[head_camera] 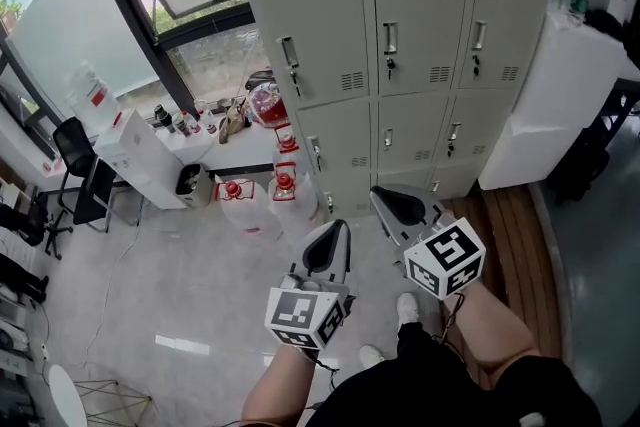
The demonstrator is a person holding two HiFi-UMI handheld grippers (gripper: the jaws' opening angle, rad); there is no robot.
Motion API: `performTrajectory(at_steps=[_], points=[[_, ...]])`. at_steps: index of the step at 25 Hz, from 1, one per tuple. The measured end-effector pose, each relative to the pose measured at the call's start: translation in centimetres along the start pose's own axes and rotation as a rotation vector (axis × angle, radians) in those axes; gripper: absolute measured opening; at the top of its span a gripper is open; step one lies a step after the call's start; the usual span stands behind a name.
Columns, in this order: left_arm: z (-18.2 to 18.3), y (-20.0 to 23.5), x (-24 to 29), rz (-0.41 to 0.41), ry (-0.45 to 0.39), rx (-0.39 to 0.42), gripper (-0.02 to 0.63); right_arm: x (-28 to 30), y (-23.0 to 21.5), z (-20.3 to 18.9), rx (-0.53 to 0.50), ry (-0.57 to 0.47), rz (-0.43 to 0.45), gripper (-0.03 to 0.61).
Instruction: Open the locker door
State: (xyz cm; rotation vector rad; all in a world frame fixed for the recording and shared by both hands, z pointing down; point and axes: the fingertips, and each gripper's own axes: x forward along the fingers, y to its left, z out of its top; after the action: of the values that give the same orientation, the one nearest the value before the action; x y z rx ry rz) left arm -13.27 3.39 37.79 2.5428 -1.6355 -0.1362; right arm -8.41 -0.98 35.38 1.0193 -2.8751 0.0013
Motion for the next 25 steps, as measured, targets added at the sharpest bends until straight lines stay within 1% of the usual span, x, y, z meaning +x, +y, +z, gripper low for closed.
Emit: performTrajectory(at_steps=[5, 12, 25], points=[[-0.1, 1.3, 0.7, 0.021, -0.005, -0.007, 0.017, 1.5, -0.7, -0.3, 0.004, 0.005, 0.014, 0.054], [-0.1, 2.9, 4.0, 0.044, -0.003, -0.007, 0.017, 3.9, -4.0, -0.2, 0.013, 0.0, 0.024, 0.053], [0.3, 4.6, 14.6, 0.054, 0.008, 0.008, 0.017, 8.9, -14.6, 0.2, 0.039, -0.01, 0.026, 0.053]])
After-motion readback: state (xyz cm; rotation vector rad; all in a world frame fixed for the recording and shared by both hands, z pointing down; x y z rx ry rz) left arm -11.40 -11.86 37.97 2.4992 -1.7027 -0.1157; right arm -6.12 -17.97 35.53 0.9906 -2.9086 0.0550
